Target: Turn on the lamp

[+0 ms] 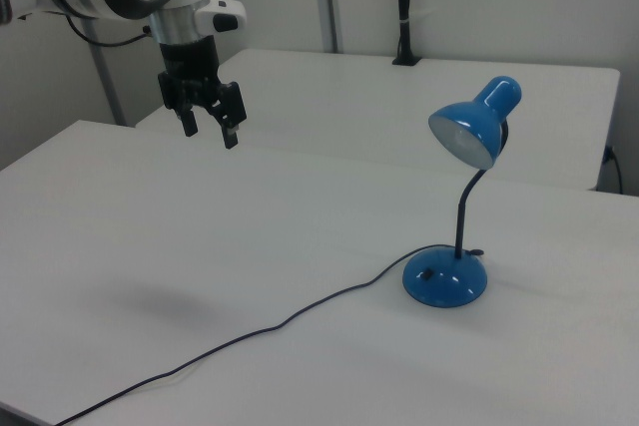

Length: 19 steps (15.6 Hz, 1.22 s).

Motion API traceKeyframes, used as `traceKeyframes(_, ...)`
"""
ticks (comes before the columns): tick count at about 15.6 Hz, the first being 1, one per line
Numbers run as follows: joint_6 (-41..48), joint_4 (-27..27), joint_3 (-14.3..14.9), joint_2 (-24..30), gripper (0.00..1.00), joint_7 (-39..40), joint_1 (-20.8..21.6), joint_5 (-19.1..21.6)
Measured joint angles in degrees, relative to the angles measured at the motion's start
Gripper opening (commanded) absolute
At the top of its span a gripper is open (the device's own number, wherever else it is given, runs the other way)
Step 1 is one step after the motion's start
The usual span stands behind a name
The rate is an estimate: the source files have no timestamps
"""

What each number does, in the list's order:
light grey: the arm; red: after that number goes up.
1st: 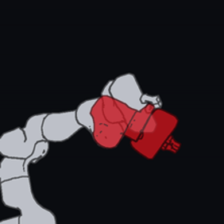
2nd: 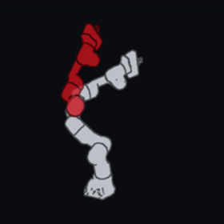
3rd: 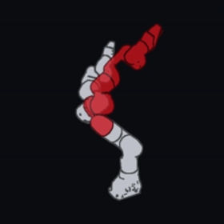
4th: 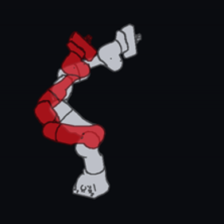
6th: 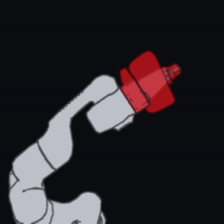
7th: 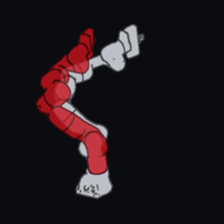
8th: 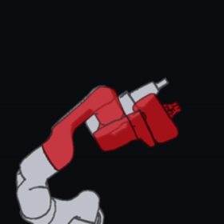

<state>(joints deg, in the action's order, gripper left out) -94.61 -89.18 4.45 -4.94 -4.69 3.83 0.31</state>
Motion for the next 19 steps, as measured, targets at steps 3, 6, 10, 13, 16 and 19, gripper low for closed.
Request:
traceKeyframes(3, 0.0, 0.0, 0.0, 0.0, 0.18, 0.19, 0.0, -0.07)
traceKeyframes(6, 0.0, 0.0, 0.0, 0.0, 0.0, 1.61, 0.0, -0.09)
traceKeyframes(10, 0.0, 0.0, 0.0, 0.0, 0.0, 2.0, 0.0, -0.1)
traceKeyframes(13, 0.0, 0.0, 0.0, 0.0, 0.0, 2.09, 0.0, -0.1)
traceKeyframes(16, 0.0, 0.0, 0.0, 0.0, 0.0, 2.13, 0.0, -0.1)
traceKeyframes(19, 0.0, 0.0, 0.0, 0.0, 0.0, 2.13, 0.0, -0.1)
